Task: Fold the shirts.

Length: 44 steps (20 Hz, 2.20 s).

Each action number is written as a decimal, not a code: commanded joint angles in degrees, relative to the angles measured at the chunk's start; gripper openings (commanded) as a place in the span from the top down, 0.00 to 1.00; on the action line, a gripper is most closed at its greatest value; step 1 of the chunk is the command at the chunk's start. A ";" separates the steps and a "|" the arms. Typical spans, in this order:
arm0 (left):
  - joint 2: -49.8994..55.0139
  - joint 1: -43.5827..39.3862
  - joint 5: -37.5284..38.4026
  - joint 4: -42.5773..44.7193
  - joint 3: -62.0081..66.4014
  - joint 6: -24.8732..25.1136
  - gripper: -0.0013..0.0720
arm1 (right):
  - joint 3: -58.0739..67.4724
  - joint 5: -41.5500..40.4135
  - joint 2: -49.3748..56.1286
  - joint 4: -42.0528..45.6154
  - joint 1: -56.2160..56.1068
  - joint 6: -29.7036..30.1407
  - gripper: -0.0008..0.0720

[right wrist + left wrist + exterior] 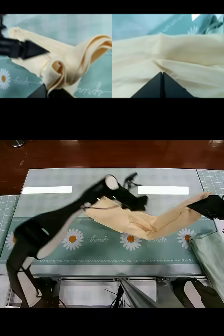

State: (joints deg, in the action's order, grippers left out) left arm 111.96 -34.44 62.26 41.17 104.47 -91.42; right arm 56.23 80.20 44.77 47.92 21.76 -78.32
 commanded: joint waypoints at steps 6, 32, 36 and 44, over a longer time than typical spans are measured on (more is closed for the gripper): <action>-34.60 25.31 9.18 24.79 -14.62 1.42 0.94 | 8.79 -15.93 15.82 -3.26 -30.95 -3.15 0.95; -80.96 26.93 -13.20 19.65 -70.97 -2.58 0.94 | 10.73 -11.54 20.79 18.82 -15.76 -9.44 0.14; -79.43 26.91 -15.41 19.65 -70.99 -2.56 0.94 | -20.22 -31.47 12.26 10.71 -19.54 -16.46 0.14; -71.36 25.66 -15.41 17.73 -70.97 -2.32 0.94 | -17.11 -33.40 34.86 -15.74 -32.09 1.22 0.14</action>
State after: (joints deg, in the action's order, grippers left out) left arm 38.17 -8.03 46.87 59.70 33.47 -93.93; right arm 37.74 47.90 72.88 42.33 -6.76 -83.61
